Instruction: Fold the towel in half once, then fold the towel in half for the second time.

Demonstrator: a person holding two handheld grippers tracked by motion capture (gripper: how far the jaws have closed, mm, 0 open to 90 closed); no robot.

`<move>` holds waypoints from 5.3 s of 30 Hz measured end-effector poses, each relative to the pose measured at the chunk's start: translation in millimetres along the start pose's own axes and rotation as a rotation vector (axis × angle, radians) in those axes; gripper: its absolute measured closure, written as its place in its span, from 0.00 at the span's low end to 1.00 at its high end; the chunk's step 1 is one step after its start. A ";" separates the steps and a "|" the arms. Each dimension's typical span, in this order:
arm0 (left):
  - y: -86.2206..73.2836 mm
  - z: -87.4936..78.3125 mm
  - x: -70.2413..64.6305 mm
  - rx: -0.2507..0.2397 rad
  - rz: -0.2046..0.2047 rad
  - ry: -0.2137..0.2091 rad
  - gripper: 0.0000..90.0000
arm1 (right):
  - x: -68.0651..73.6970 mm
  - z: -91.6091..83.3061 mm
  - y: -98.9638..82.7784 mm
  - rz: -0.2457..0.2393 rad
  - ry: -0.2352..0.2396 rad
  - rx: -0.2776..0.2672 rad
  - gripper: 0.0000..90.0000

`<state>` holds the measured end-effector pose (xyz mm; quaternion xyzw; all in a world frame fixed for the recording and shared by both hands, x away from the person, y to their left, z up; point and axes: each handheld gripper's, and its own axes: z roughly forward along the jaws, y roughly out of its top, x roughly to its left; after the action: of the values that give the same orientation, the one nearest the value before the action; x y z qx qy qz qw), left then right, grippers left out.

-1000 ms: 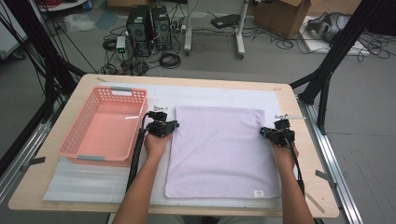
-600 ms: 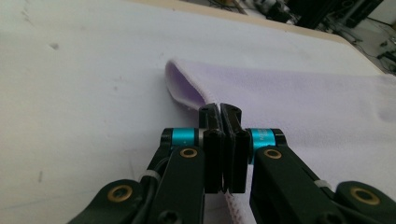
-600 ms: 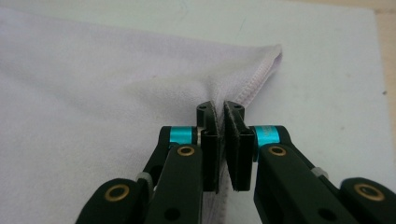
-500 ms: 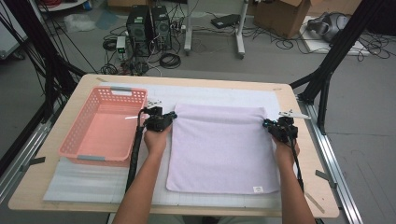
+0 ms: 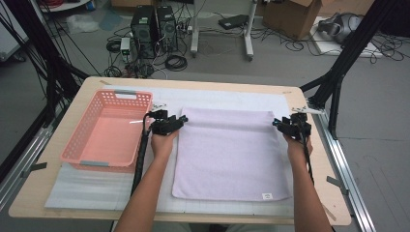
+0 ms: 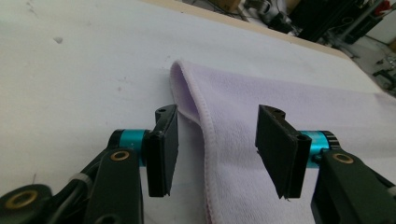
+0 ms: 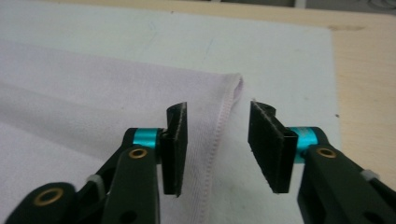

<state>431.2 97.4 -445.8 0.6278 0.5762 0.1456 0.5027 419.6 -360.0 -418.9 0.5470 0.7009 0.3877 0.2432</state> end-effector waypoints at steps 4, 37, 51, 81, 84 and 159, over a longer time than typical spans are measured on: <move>5.1 13.4 9.5 0.011 0.001 0.022 0.50 | -6.4 13.7 5.7 0.019 0.029 0.037 0.60; 30.0 32.8 6.5 0.017 0.060 0.049 0.45 | 9.5 41.4 18.0 0.017 -0.023 -0.015 0.59; 27.5 -4.5 -11.5 -0.044 0.119 -0.176 0.19 | -7.9 -11.7 13.1 -0.034 0.123 0.001 0.46; 20.9 -20.6 -13.5 -0.070 0.199 -0.225 0.21 | -7.1 -34.5 -0.9 -0.086 0.192 -0.015 0.27; 23.7 -17.4 -9.0 -0.064 0.172 -0.213 0.22 | -9.8 -28.5 -1.7 -0.057 0.194 -0.009 0.27; 29.5 -51.8 -28.4 0.011 0.130 -0.171 0.96 | 11.3 -51.5 4.6 -0.011 0.212 -0.065 0.94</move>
<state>400.4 101.7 -387.6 0.6767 0.4904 0.1206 0.5358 379.7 -363.1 -384.3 0.4911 0.7126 0.4647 0.1874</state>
